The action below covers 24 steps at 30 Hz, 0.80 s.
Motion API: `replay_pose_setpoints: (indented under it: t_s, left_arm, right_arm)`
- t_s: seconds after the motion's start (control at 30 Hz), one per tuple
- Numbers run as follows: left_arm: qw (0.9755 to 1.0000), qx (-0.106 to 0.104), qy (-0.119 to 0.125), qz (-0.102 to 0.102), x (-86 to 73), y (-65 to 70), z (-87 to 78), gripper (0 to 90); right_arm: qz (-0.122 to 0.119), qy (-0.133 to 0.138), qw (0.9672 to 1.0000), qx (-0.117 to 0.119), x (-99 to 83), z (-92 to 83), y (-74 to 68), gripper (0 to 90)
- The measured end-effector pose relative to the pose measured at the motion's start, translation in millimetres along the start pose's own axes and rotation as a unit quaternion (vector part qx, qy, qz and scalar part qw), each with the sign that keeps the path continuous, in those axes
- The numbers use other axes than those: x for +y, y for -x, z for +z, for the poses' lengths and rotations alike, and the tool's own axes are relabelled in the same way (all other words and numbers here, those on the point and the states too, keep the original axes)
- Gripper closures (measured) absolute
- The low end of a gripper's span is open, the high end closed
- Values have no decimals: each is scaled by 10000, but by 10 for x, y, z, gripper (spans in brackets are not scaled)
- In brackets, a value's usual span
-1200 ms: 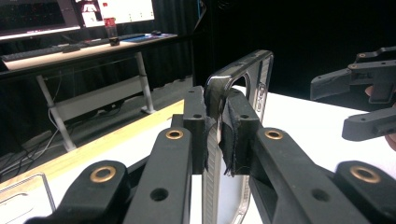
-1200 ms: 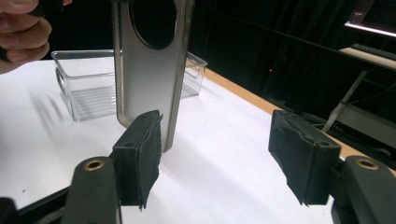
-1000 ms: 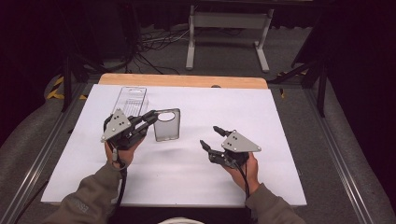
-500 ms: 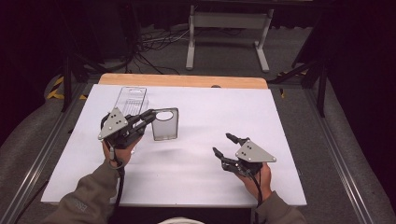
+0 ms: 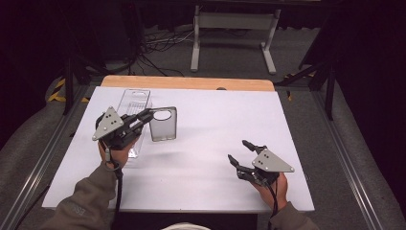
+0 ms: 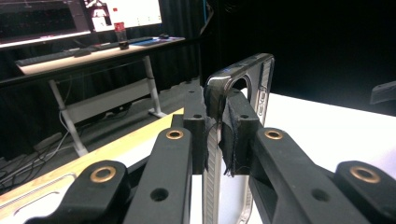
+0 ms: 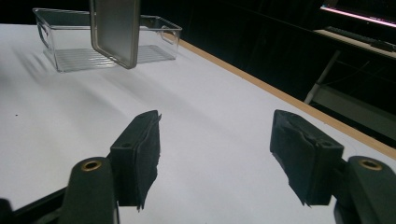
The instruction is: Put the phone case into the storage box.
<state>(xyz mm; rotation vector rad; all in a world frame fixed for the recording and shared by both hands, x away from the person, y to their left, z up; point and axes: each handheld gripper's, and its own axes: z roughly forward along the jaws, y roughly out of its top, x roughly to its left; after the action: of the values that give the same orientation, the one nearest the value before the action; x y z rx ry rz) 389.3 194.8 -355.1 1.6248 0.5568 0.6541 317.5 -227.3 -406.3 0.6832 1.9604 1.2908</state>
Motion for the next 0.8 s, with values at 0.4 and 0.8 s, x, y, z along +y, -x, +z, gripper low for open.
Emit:
replay_pose_setpoints:
  t_s: [0.4,0.8]
  left_arm:
    - [9998,168,103,-13,53,-156,-114,815]
    - [9994,344,96,-25,76,-284,-225,815]
  right_arm:
    - [-44,-46,9999,-109,-32,-23,18,309]
    - [-39,-80,9999,-116,-58,-9,34,310]
